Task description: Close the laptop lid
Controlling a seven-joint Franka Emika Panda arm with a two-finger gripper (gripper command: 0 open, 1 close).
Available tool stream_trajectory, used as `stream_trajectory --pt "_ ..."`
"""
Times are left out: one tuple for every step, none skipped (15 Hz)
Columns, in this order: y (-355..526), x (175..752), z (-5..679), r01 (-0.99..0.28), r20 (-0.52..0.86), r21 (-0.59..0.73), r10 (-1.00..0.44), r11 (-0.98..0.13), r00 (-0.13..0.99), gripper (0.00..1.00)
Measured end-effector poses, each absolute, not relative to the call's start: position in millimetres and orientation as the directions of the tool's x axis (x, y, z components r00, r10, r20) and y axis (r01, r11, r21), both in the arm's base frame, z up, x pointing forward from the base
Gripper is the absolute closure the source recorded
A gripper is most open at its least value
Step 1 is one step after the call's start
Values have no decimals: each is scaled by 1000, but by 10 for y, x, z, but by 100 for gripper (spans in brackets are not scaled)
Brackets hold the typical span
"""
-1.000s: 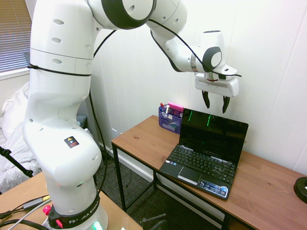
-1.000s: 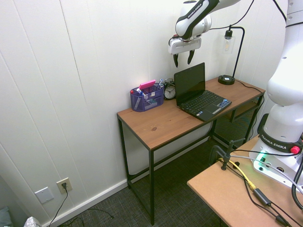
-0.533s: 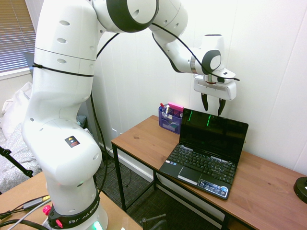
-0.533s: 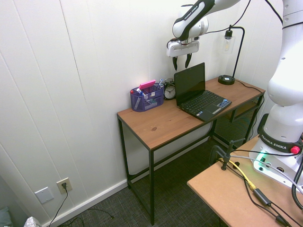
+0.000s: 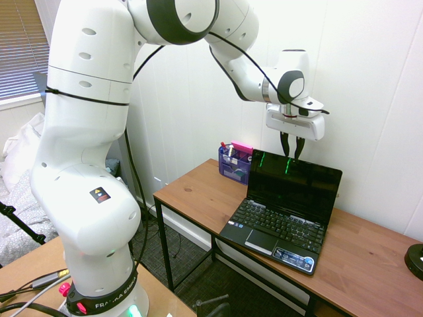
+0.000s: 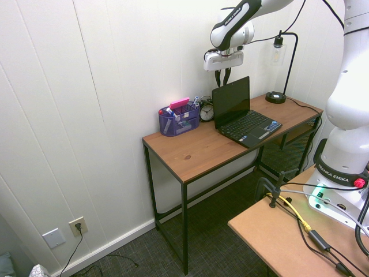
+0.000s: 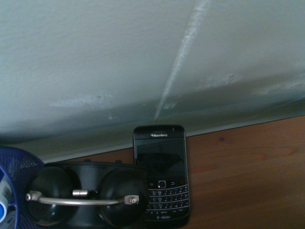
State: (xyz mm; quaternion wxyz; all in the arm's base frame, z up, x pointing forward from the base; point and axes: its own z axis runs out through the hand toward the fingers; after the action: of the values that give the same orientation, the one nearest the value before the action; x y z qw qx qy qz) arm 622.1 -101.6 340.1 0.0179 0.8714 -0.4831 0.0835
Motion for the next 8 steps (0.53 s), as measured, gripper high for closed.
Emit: stream_trajectory --pt "-1027 6213 3391 -846 162 -48 -840 -531 518 100" --pt "-1041 6200 3373 -848 160 -45 -841 -529 516 100" --pt "-1056 6176 3340 -850 157 -39 -843 -526 515 100" --pt "-1074 6148 3302 -852 152 -33 -845 -522 512 100" --pt "-1092 6118 3265 -855 148 -30 -848 -518 509 100" --pt "-1107 6075 3230 -858 143 -28 -851 -513 505 100" --pt "-1123 6035 3205 -861 140 -28 -854 -509 500 100" --pt "-1135 5996 3187 -862 140 -30 -856 -506 498 100"
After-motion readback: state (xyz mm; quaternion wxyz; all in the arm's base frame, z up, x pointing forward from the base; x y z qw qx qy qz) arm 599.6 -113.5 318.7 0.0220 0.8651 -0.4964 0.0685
